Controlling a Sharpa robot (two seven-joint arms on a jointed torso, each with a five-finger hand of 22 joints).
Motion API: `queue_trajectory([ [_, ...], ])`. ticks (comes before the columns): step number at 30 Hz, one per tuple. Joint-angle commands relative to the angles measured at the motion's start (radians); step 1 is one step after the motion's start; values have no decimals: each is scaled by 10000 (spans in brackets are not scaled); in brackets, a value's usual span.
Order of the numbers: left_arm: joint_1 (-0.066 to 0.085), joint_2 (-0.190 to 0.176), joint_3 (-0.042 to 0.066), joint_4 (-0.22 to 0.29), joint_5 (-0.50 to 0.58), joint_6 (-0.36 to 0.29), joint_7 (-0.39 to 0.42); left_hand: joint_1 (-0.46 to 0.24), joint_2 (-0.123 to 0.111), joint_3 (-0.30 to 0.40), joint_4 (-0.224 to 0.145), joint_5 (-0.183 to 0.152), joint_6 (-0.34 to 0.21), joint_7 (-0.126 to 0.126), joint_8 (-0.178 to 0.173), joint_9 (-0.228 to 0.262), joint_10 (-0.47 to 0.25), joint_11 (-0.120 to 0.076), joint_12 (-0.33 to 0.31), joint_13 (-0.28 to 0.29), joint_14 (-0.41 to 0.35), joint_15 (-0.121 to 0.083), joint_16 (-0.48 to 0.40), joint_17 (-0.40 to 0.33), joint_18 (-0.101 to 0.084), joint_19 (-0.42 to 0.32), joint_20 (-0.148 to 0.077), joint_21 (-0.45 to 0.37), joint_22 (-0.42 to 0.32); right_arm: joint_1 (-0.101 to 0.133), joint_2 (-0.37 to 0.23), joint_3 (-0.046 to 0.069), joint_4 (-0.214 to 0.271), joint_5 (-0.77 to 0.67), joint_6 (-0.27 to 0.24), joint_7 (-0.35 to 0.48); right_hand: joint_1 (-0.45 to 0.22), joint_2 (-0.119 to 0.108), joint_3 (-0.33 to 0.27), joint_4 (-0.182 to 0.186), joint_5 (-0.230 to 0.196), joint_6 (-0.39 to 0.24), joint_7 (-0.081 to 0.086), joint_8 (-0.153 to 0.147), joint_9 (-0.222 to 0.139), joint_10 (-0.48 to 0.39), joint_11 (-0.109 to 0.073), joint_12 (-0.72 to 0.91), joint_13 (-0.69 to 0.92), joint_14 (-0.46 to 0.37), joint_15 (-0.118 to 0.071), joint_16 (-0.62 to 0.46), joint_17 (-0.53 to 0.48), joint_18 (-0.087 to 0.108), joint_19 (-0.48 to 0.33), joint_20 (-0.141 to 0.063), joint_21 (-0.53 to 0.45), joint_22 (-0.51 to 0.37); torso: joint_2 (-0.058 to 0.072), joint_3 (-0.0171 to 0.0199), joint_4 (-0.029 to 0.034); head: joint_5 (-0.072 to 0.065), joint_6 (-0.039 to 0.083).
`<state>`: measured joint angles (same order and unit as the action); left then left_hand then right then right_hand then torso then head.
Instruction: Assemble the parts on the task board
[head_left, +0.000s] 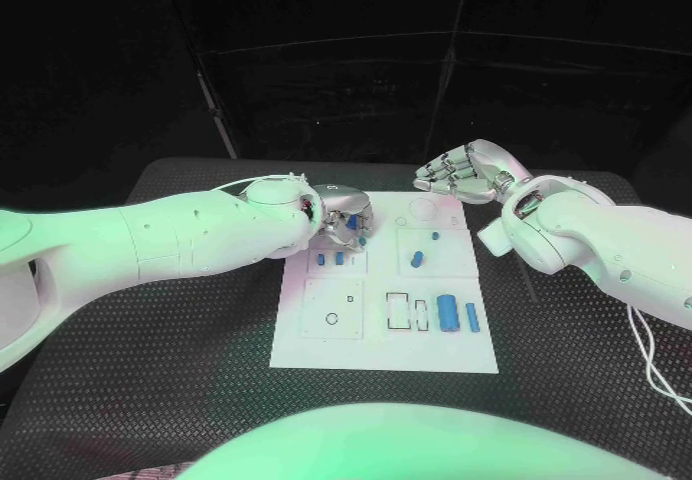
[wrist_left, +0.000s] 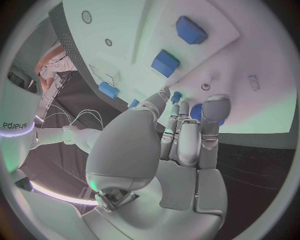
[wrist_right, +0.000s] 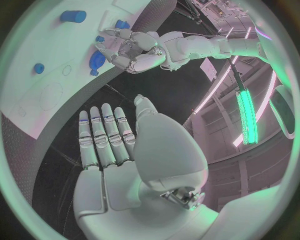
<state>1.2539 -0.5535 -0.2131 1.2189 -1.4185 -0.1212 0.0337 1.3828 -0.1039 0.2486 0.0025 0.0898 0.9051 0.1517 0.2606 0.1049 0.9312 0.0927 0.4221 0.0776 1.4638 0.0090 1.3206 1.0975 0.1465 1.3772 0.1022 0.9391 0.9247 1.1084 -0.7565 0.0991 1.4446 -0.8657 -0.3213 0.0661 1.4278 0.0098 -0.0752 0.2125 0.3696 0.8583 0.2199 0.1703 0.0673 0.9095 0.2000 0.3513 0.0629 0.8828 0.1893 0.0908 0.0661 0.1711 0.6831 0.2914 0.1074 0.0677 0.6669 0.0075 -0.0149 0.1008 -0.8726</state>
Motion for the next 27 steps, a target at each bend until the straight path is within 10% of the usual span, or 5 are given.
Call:
queue_trajectory([
  [1, 8, 52, 10, -56, -247, 103, -169, -13, 115, 17, 6, -2, 80, -27, -77, -21, 88, -21, -53, -21, 195, -60, 64, -23, -119, 94, 7, 71, 66, 19, 16, 7, 18, 24, -36, 93, 22, 31, 48, -13, 46, 57, 325, 5, -3, 76, -7, -2, -13, 62, -20, 69, 11, -52, 72, -3, -54, 13, 1, 8, -5, -2, 0],
  [27, 7, 291, 17, -326, -258, 494, -501, 324, 555, 862, -114, 9, 873, -115, -259, -208, 882, -145, -342, -130, 219, -168, 158, -133, -283, 291, -86, 987, 1053, 20, 52, 7, -6, 24, 58, 76, 21, 56, 68, -13, 52, 96, 320, 15, 1, 111, -14, -3, -9, 83, -24, 78, 9, -44, 87, -1, -61, 14, -9, 5, 21, -24, 0],
])
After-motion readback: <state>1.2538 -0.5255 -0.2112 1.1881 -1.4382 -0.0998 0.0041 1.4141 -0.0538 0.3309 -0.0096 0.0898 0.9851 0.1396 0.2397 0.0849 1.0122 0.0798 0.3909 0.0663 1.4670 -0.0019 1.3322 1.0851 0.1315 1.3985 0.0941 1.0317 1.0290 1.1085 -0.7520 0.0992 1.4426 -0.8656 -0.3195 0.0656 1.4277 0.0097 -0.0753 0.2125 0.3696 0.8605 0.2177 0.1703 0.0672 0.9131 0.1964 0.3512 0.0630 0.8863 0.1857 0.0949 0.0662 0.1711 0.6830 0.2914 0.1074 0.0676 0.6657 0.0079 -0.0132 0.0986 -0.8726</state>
